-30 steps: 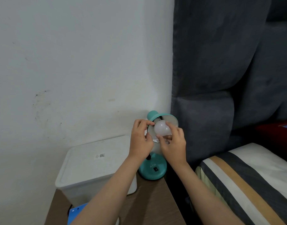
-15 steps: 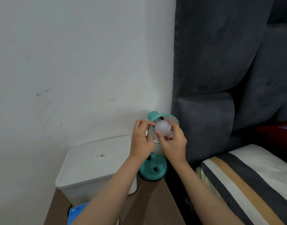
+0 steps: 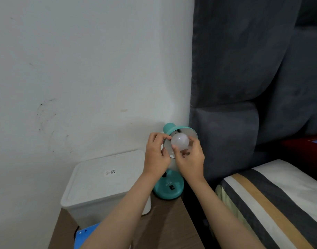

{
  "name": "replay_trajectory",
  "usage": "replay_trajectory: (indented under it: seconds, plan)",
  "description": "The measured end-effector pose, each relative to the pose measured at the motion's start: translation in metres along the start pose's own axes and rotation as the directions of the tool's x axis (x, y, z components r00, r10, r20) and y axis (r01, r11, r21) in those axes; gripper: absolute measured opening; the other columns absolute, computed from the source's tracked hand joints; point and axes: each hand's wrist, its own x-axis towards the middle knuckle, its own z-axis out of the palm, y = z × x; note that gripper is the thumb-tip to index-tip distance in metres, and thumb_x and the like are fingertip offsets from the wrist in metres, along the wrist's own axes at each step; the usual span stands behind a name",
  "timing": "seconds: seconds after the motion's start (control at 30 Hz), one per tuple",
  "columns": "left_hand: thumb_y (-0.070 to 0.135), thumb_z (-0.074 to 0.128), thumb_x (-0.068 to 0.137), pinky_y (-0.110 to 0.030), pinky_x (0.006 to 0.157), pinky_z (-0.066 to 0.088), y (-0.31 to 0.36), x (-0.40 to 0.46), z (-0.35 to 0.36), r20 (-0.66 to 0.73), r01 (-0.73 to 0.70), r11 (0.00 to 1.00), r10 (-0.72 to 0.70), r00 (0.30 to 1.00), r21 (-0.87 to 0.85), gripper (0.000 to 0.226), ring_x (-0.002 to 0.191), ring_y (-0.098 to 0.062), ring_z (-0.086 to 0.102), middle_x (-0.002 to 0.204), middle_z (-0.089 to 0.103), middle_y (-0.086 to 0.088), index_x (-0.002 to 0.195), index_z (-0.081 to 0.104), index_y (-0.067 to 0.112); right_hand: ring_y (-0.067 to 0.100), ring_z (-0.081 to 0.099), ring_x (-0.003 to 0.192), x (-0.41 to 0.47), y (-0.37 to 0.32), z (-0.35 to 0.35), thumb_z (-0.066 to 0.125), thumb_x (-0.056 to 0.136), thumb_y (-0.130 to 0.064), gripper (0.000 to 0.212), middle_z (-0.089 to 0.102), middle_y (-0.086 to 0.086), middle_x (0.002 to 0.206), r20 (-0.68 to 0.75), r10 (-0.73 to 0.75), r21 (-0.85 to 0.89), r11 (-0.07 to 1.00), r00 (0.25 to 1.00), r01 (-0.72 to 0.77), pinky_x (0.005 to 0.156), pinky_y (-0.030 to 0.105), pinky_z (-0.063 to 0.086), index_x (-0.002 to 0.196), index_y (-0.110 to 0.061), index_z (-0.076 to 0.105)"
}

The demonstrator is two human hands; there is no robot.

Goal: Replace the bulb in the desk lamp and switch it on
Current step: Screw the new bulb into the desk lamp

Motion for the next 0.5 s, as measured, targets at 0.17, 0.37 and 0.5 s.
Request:
replay_trajectory:
  seconds: [0.17, 0.37, 0.5]
  plan:
    - [-0.017, 0.045, 0.071, -0.023, 0.088, 0.05, -0.0009, 0.0003, -0.0004, 0.0, -0.006, 1.0, 0.006, 1.0, 0.005, 0.045, 0.1, 0.001, 0.05, 0.103, 0.045, 0.006, 0.1, 0.059, 0.015, 0.014, 0.057, 0.094, -0.0045, 0.0013, -0.0024, 0.072, 0.075, -0.007, 0.058, 0.048, 0.002, 0.114, 0.021, -0.168, -0.046, 0.985, 0.986, 0.169, 0.075, 0.016, 0.051, 0.128, -0.017, 0.051]
    - [-0.016, 0.044, 0.071, -0.025, 0.085, 0.051, -0.0011, 0.0009, -0.001, 0.003, -0.001, 1.0, 0.001, 1.0, 0.008, 0.045, 0.1, 0.002, 0.05, 0.103, 0.045, 0.005, 0.1, 0.059, 0.016, 0.02, 0.06, 0.091, -0.0012, -0.0033, -0.0012, 0.077, 0.075, -0.028, 0.057, 0.053, 0.007, 0.113, -0.019, -0.049, -0.047, 0.998, 0.999, 0.048, 0.067, 0.009, 0.046, 0.122, -0.013, 0.051]
    - [-0.016, 0.046, 0.072, -0.02, 0.087, 0.049, -0.0009, 0.0001, -0.001, 0.0, -0.001, 1.0, 0.001, 1.0, 0.009, 0.045, 0.101, 0.001, 0.05, 0.104, 0.045, 0.006, 0.1, 0.058, 0.017, 0.017, 0.057, 0.103, -0.0038, 0.0001, -0.0031, 0.076, 0.075, -0.013, 0.061, 0.049, 0.008, 0.121, 0.03, -0.182, -0.079, 0.98, 0.983, 0.184, 0.077, 0.007, 0.048, 0.13, -0.016, 0.05]
